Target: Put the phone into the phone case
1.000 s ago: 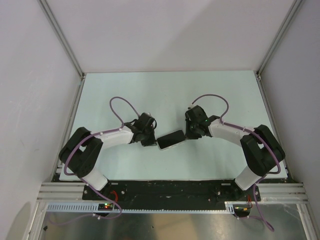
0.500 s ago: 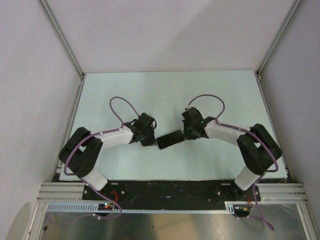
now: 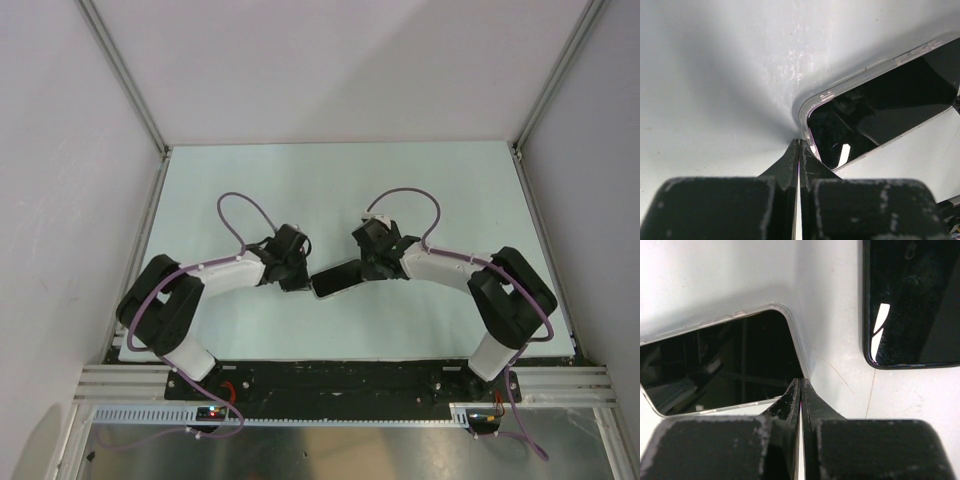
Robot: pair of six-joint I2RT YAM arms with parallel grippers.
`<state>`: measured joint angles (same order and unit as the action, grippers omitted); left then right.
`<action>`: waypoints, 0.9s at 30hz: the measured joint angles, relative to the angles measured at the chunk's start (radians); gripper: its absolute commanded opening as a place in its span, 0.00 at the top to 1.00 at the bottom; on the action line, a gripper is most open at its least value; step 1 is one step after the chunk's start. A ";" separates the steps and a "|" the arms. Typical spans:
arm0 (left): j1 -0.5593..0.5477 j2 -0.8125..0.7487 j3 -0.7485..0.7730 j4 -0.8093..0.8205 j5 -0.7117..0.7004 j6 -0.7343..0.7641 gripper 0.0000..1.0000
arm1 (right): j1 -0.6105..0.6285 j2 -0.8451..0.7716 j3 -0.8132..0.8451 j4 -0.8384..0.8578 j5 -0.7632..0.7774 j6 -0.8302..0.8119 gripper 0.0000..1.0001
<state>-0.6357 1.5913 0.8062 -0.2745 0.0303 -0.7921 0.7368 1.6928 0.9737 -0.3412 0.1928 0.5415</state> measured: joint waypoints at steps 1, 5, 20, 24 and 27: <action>0.001 -0.002 0.000 -0.002 0.000 0.005 0.97 | 0.002 0.003 0.001 0.000 0.005 0.000 0.96; 0.005 -0.035 0.000 -0.024 -0.003 0.024 0.89 | 0.010 0.021 0.016 0.053 -0.012 0.001 0.91; 0.032 -0.027 0.295 -0.150 -0.054 0.166 0.67 | -0.032 0.058 0.065 0.086 -0.121 -0.002 0.78; 0.033 0.071 0.391 -0.160 -0.027 0.220 0.65 | -0.067 -0.009 0.036 -0.001 -0.111 -0.002 0.70; 0.033 0.141 0.439 -0.179 -0.015 0.248 0.62 | -0.076 -0.098 -0.014 -0.022 -0.109 0.008 0.70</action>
<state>-0.6025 1.7325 1.2457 -0.4530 0.0154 -0.5438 0.6609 1.5951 0.9596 -0.3630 0.0841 0.5491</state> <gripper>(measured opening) 0.355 0.295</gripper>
